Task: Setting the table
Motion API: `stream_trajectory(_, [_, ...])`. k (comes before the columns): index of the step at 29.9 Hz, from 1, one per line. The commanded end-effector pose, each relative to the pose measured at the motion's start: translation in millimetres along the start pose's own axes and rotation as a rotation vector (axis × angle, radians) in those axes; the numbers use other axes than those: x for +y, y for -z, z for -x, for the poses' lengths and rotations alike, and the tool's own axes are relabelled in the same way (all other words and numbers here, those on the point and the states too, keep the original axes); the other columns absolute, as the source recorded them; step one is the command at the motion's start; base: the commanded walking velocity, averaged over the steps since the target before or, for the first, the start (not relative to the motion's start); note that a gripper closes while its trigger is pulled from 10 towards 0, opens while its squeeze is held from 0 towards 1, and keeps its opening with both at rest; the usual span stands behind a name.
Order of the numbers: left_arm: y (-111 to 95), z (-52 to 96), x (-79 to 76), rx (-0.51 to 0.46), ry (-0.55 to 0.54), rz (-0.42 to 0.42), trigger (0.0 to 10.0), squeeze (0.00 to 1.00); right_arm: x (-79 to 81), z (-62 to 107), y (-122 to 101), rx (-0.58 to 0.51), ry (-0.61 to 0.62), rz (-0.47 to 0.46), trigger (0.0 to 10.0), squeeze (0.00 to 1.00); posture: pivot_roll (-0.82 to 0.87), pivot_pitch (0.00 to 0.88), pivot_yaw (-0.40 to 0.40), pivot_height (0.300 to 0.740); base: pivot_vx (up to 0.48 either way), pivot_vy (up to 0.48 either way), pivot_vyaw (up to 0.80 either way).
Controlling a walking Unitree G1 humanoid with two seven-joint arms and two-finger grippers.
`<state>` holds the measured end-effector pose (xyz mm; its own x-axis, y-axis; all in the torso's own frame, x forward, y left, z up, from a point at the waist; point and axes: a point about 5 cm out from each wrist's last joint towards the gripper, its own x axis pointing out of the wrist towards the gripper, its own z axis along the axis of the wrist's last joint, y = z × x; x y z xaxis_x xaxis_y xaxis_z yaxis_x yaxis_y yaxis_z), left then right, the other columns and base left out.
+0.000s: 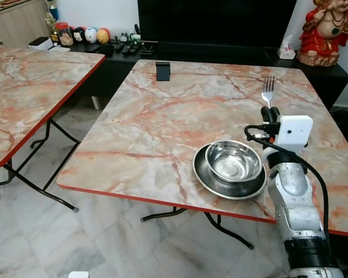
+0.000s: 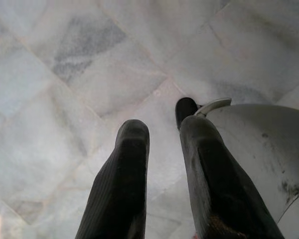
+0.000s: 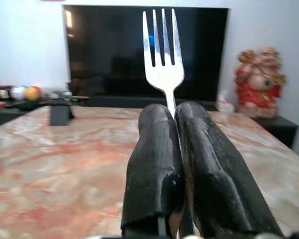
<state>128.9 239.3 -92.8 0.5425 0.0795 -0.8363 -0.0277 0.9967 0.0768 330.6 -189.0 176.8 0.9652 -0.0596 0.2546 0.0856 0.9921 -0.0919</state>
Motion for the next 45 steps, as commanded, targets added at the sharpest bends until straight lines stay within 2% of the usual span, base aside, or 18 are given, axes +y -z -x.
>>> stream_trajectory(1, [-4,-1.2,-2.0,-0.012,0.008,-0.005,10.0,0.0,-3.0,0.2,1,0.009,0.013,-0.006,10.0,0.0,-0.08,0.0,-0.006,0.74,0.0,0.0,-0.8])
stream_trajectory(5, [-11,-4.6,-9.7,-0.022,0.017,-0.009,10.0,0.0,-2.4,-0.1,1,0.011,0.011,-0.006,10.0,0.0,-0.08,0.0,-0.005,0.74,0.0,0.0,-0.79])
stream_trajectory(13, [-20,-7.0,-11.6,-0.032,0.021,-0.013,10.0,0.0,-2.0,-0.7,1,0.008,0.012,-0.007,10.0,0.0,-0.08,0.0,-0.002,0.74,0.0,0.0,-0.78])
stream_trajectory(23, [-5,-0.6,3.9,-0.01,0.008,-0.008,10.0,0.0,-4.0,-1.9,-2,-0.009,0.016,-0.001,10.0,0.0,-0.08,0.0,0.002,0.74,0.0,0.0,0.0])
stream_trajectory(26, [-5,-0.5,4.3,-0.009,0.008,-0.007,10.0,0.0,-5.6,-2.6,-2,-0.011,0.02,0.002,10.0,0.0,-0.08,0.0,0.002,0.74,0.0,0.0,0.0])
stream_trajectory(30, [-13,-4.7,-7.7,-0.023,0.024,-0.013,10.0,0.0,-8.4,-3.6,-3,-0.016,0.026,0.007,10.0,0.0,-0.08,0.0,0.002,0.74,0.0,0.0,0.0])
stream_trajectory(36, [-21,-7.6,-14.0,-0.035,0.032,-0.015,10.0,0.0,-9.6,-4.0,-3,-0.017,0.029,0.01,10.0,0.0,-0.08,0.0,0.001,0.74,0.0,0.0,0.0])
stream_trajectory(42, [-21,-6.8,-8.1,-0.034,0.024,-0.011,10.0,0.0,-6.9,-4.5,-3,-0.02,0.024,0.007,10.0,0.0,-0.08,0.0,-0.003,0.74,0.0,0.0,0.0])
stream_trajectory(45, [-11,-2.8,0.0,-0.019,0.015,-0.005,10.0,0.0,-7.1,-4.2,-3,-0.018,0.024,0.007,10.0,0.0,-0.08,0.0,-0.003,0.74,0.081,0.0,0.0])
